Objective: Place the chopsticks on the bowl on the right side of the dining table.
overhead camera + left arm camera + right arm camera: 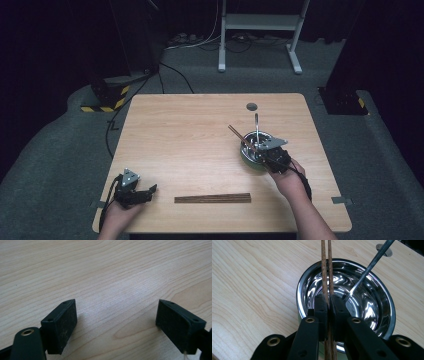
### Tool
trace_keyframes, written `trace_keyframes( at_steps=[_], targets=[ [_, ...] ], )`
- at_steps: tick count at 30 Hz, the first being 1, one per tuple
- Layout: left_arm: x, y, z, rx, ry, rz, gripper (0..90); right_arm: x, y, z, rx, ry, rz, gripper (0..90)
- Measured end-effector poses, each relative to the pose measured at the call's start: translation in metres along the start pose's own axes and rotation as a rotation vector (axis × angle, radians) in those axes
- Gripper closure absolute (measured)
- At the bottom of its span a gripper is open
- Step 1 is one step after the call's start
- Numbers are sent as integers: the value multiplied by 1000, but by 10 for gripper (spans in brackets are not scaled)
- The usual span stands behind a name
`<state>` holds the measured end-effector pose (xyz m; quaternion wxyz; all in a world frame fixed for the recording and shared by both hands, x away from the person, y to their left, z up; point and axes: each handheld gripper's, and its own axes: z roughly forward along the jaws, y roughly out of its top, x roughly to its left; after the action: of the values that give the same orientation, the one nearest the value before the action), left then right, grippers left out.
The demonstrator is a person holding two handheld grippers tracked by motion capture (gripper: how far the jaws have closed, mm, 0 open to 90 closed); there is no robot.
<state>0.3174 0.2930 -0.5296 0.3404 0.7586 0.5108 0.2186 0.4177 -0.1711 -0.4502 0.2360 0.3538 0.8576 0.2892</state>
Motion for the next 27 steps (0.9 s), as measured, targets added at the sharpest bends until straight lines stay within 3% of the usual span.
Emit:
trace_keyframes(
  at_steps=[10, 13, 14, 27],
  targets=[
    [0, 0, 0, 0, -1, -6, 173, 4, -2, 6, 16, -17, 6, 848],
    [0, 0, 0, 0, 2, -2, 173, 3, -2, 8, 13, -27, 15, 847],
    [0, 0, 0, -1, -1, -6, 173, 3, -3, 8, 21, -20, 38, 847],
    [0, 0, 0, -1, -1, -6, 173, 3, -3, 11, 19, -17, 32, 836]
  ],
)
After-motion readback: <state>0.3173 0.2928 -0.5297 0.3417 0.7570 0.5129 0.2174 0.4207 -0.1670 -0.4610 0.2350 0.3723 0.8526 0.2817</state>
